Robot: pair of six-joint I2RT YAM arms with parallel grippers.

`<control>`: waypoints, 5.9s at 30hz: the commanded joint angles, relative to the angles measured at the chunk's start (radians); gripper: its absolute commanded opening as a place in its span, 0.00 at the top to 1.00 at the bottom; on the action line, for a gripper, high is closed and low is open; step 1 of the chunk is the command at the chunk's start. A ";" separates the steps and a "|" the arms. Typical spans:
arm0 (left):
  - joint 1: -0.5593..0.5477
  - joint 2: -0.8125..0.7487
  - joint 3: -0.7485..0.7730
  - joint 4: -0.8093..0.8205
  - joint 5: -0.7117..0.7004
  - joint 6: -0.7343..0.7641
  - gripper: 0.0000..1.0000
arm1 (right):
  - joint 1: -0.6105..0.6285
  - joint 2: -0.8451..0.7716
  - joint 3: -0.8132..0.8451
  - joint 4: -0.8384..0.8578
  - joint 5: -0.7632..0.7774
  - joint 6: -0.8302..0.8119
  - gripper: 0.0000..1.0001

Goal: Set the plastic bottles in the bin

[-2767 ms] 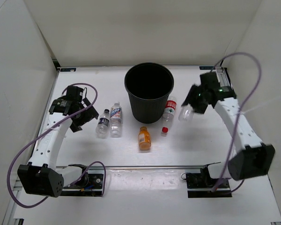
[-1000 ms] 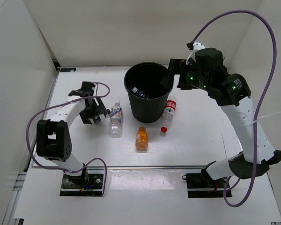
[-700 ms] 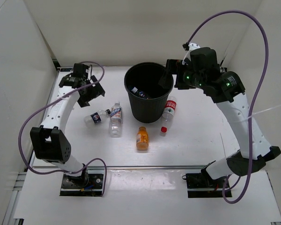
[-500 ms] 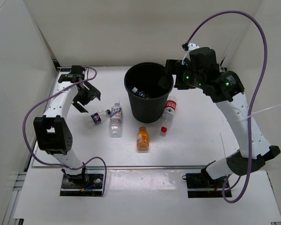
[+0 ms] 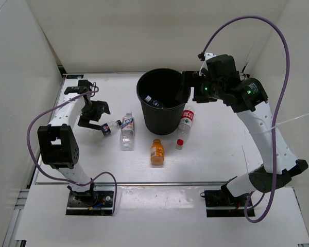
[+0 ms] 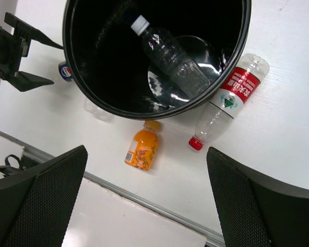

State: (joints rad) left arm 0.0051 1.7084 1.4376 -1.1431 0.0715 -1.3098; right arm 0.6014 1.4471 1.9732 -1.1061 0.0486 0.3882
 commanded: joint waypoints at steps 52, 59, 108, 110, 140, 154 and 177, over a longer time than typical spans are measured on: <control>-0.525 0.154 0.805 0.281 -0.154 0.698 0.00 | -0.304 -0.211 -0.486 0.181 -0.136 0.159 0.00; -0.490 -0.107 0.624 0.281 -0.254 0.696 0.00 | -0.488 -0.116 -0.804 0.408 -0.371 0.278 0.00; -0.251 -0.072 -0.335 0.585 0.056 0.742 0.00 | -0.178 0.341 0.378 0.405 -0.207 -0.017 0.39; -0.260 -0.027 -0.304 0.585 0.056 0.751 0.00 | -0.169 0.383 0.359 0.414 -0.219 -0.017 0.22; -0.327 -0.054 0.525 0.467 0.115 0.693 0.29 | -0.256 -0.244 -0.462 0.196 -0.127 0.300 0.00; -0.524 0.151 0.627 0.477 0.215 0.735 0.00 | -0.368 -0.353 -0.732 0.350 -0.236 0.385 0.00; -0.304 -0.751 -0.256 0.008 -0.469 0.646 0.00 | 0.348 -0.068 -1.246 1.198 0.204 0.433 0.00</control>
State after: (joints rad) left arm -0.3202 1.0256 1.2079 -1.0313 -0.3454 -0.6415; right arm 0.8852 1.2976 0.6731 0.0151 0.1612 0.7696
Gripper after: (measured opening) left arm 0.998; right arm 0.998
